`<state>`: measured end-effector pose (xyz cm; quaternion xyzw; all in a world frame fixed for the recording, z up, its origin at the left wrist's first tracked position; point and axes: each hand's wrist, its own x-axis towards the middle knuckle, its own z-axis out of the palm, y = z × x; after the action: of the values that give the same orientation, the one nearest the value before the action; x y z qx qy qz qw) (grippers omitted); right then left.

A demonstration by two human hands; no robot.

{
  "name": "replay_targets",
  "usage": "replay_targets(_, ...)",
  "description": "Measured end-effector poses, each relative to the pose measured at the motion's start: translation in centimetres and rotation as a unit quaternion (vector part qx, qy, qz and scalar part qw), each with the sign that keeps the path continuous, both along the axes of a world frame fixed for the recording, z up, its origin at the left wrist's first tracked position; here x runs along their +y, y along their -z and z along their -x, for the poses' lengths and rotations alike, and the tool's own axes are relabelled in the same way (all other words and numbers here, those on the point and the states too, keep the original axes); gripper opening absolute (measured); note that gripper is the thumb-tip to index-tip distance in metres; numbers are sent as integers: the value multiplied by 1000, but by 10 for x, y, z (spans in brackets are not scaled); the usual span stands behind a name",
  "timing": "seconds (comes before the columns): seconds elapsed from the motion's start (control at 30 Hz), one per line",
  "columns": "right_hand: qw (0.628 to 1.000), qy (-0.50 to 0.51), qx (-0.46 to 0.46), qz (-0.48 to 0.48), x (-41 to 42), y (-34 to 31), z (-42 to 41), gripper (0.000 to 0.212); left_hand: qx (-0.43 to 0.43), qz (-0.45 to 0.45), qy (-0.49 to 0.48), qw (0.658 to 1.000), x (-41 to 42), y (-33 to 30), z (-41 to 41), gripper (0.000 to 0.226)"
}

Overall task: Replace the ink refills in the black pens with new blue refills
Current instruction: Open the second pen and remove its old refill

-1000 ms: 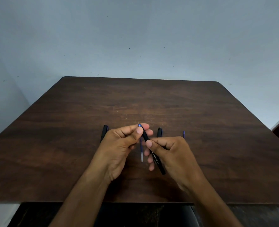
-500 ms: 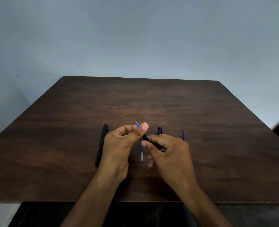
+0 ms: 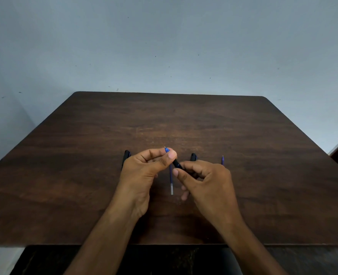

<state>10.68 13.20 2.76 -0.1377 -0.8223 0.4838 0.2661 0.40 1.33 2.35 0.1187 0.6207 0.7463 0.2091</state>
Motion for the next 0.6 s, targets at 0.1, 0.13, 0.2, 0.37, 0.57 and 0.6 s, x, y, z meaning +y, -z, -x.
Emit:
replay_targets(0.1,1000,-2,3,-2,-1,-1,0,7,-12,-1,4,1000,4,1,-1,49)
replay_targets(0.13,1000,-3,3,-4,-2,-2,0,6,-12,-6,21,1000,4,1,0,45)
replay_targets(0.2,1000,-3,2,-13,-1,-3,0,6,-6,-15,76,997,0,0,1,46)
replay_targets(0.37,999,-8,-6,-31,1,-6,-1,28,40,10,150,988,-10,-4,5,33)
replay_targets(0.57,1000,-9,-3,-7,-2,-8,-2,18,17,2,47,999,-5,-4,3,40)
replay_targets(0.6,1000,-10,-7,-2,-2,-8,-2,13,12,2,31,999,-3,-3,3,43)
